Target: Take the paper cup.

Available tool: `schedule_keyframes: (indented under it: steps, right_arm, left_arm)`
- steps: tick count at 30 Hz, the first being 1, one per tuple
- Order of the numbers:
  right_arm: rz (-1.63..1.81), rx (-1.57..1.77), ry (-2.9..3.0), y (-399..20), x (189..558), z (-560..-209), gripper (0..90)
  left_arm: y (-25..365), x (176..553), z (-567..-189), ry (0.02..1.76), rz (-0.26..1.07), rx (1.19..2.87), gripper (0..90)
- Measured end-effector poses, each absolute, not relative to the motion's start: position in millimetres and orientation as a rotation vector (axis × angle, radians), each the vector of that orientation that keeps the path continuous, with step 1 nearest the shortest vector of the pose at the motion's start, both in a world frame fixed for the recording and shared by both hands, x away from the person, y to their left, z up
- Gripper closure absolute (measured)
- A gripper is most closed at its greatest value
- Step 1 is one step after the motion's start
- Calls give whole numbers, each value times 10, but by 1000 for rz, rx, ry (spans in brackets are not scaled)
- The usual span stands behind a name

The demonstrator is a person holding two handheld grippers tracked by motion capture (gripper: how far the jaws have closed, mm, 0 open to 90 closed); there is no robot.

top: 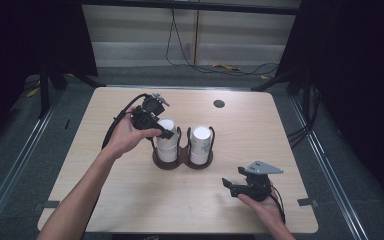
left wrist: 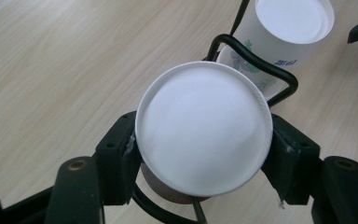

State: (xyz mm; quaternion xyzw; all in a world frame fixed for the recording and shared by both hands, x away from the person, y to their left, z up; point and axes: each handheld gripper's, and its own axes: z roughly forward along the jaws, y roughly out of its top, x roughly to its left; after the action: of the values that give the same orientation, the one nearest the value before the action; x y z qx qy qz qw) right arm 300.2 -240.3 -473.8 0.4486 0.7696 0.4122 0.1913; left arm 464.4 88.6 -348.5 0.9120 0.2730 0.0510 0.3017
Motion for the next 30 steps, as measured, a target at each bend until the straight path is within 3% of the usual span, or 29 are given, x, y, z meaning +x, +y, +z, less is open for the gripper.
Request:
schedule_keyframes:
  steps: [30]
  right_arm:
    - [1160,1269,2157,-2411,3004,-4737,249]
  left_arm:
    - [1006,4603,-3229,689,188,2343,359]
